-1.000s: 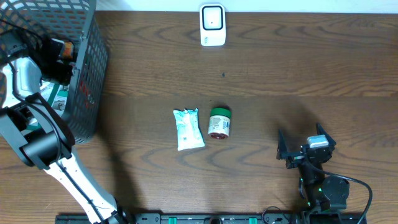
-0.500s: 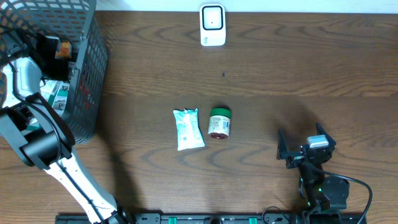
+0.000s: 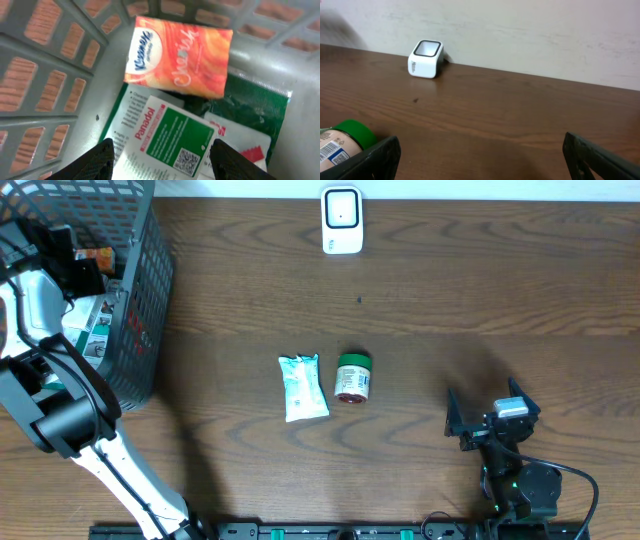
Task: Scan the item barcode
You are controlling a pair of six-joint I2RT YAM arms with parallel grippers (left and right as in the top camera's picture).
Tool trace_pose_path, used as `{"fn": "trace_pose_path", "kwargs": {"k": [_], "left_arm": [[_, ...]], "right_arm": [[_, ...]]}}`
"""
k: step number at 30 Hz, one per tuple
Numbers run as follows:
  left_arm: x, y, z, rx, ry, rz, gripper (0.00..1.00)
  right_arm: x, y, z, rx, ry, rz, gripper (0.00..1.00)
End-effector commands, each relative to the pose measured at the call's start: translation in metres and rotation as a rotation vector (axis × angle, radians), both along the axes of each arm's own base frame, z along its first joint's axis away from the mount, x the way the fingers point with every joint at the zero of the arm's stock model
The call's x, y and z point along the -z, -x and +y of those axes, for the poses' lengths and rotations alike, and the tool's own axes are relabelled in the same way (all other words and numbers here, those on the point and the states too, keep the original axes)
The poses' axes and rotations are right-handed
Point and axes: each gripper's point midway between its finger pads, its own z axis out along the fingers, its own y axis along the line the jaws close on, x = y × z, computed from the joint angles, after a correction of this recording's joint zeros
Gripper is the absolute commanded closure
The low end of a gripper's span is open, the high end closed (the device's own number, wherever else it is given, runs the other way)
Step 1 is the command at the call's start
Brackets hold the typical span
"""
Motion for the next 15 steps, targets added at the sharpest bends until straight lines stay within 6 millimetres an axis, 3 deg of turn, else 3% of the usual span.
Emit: {"fn": "trace_pose_path", "kwargs": {"k": [1, 6, 11, 15], "left_arm": [[-0.019, -0.006, -0.004, -0.007, -0.003, -0.050, 0.38], [-0.015, -0.002, 0.016, -0.053, -0.102, -0.011, 0.31], [0.023, 0.008, 0.012, 0.022, -0.116, 0.080, 0.12], [0.051, 0.012, 0.010, 0.025, -0.089, 0.122, 0.12]], "right_arm": [[0.001, 0.000, 0.000, 0.000, -0.004, 0.002, 0.01], [0.001, 0.000, 0.000, 0.000, -0.004, 0.002, 0.01], [0.001, 0.000, 0.000, 0.000, -0.004, 0.002, 0.01], [0.001, 0.000, 0.000, 0.000, -0.004, 0.002, 0.01]]}}
